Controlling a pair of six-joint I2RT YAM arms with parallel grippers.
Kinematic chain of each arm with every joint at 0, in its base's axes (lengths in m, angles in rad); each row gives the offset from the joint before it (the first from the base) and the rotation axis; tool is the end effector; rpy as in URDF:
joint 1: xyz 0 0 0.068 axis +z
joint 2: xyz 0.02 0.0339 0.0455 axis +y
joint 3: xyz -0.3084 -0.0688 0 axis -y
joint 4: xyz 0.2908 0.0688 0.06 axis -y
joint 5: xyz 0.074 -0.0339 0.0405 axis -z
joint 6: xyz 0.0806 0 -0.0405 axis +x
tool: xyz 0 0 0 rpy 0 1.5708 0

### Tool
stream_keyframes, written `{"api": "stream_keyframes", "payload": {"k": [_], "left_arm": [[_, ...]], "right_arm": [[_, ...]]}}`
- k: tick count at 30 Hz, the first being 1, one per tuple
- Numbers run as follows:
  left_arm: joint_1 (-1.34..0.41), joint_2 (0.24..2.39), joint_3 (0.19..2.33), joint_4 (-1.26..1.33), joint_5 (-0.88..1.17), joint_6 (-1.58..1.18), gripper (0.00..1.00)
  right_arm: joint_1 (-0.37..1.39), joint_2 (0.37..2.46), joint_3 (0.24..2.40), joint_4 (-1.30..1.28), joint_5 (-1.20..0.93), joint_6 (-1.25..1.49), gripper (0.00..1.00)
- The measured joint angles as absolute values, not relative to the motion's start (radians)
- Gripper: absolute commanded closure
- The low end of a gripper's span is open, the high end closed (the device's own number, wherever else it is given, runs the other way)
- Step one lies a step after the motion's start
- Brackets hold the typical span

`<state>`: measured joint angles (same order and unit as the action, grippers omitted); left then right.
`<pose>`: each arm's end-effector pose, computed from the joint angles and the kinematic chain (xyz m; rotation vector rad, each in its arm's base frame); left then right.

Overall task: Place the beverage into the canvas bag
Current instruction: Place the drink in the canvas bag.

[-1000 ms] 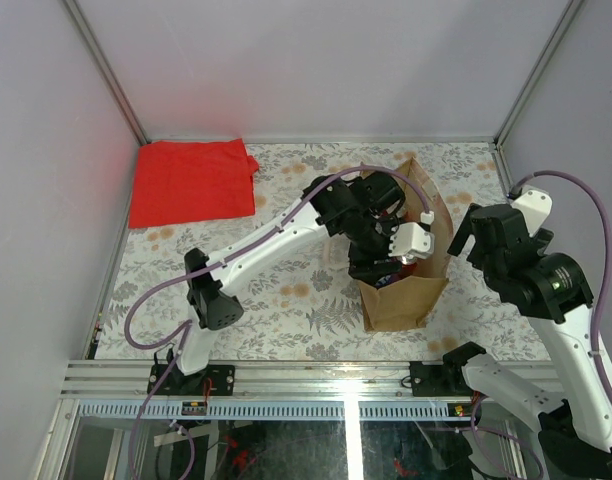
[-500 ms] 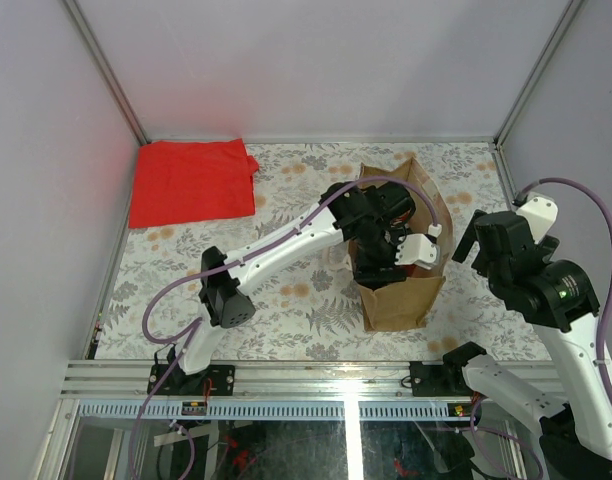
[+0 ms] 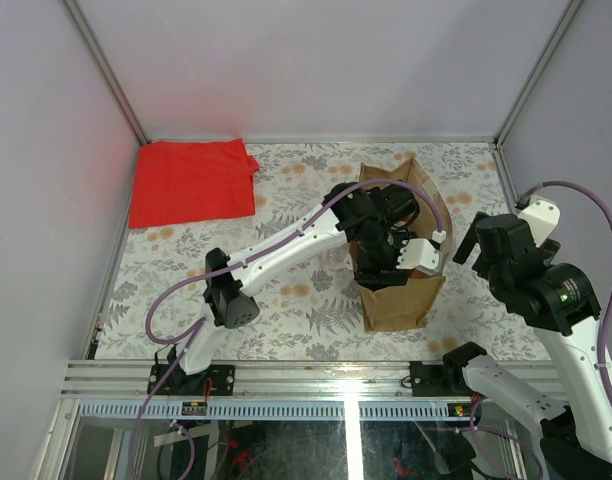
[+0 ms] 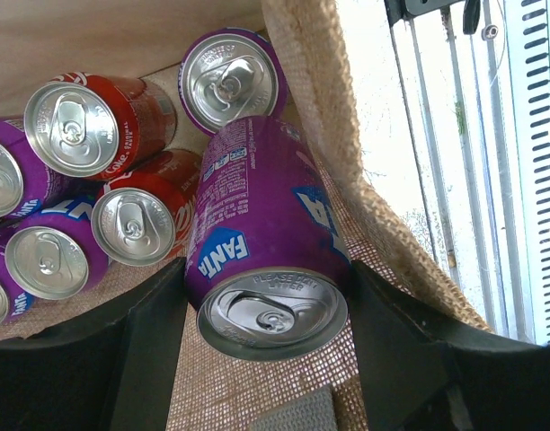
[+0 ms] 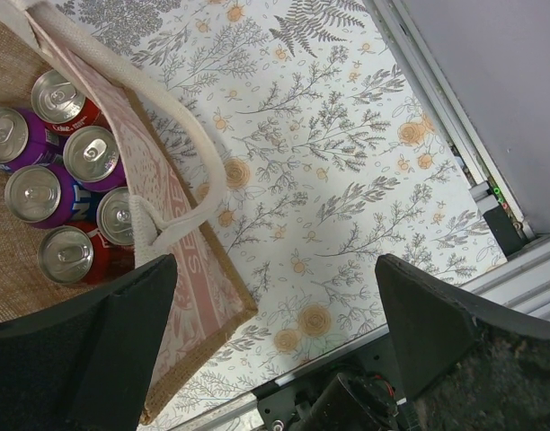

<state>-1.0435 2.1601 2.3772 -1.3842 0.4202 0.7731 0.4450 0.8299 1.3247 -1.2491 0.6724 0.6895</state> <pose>0.2335 -0.4663 0.3554 2.2236 1.5837 -0.6515 0.1472 0.0146 0.4381 0.5752 2.0602 -0.1318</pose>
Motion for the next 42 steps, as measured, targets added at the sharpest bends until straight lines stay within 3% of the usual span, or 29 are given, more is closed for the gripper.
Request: {"api": "stream_keyframes", "payload": {"k": [42], "left_arm": [[-1.109,2.112,2.263,-1.398,0.387,0.978,1.0]], "right_arm": [[0.445,0.736,1.245,-1.307,0.661,0.712,0.01]]}}
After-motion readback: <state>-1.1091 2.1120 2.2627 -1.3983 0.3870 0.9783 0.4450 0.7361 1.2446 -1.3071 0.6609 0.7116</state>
